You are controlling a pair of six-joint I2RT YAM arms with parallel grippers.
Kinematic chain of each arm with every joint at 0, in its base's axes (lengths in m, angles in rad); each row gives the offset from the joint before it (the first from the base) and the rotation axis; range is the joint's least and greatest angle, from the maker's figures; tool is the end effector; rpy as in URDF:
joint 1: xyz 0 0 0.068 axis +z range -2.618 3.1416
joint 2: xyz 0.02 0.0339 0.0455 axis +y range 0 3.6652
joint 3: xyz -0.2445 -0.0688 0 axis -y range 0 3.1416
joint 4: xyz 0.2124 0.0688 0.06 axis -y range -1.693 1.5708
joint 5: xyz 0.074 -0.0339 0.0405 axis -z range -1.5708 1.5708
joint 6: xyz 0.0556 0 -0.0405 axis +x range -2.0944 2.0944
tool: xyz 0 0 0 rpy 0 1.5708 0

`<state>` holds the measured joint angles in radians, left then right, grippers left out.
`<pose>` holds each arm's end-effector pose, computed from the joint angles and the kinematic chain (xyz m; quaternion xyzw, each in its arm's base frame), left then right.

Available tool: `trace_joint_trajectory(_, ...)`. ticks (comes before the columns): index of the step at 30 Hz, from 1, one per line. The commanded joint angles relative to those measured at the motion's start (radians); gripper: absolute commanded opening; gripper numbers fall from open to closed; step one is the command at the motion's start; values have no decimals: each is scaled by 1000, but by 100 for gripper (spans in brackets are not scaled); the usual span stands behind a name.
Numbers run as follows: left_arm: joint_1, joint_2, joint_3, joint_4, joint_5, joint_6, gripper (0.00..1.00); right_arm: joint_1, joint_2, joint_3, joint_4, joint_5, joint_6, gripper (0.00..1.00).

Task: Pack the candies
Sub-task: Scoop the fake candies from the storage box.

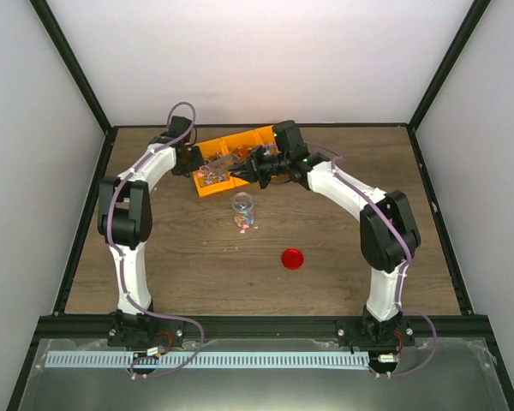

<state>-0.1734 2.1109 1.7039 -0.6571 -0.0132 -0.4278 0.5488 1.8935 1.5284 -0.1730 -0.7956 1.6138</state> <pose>0.4211 -0.0730 0.1809 -0.1244 0.9600 -0.0681 0.2413 0.3328 0.2500 0.2677 -0.2422 -0.7878 -0.5601 0.0833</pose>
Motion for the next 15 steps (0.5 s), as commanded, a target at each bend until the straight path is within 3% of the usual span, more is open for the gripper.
trace_joint_trajectory(1,-18,-36,-58,-38,21,17,4,29,-4,-10,-23,-33,34,1)
trace_joint_trajectory(7,-24,-78,-100,-35,38,11,4,60,-4,-26,-64,-33,32,1)
trace_joint_trajectory(13,-25,-91,-103,-43,43,15,4,67,-8,-90,-3,-21,93,1)
trace_joint_trajectory(15,-25,-98,-103,-47,35,17,10,68,-4,-108,36,-21,121,1)
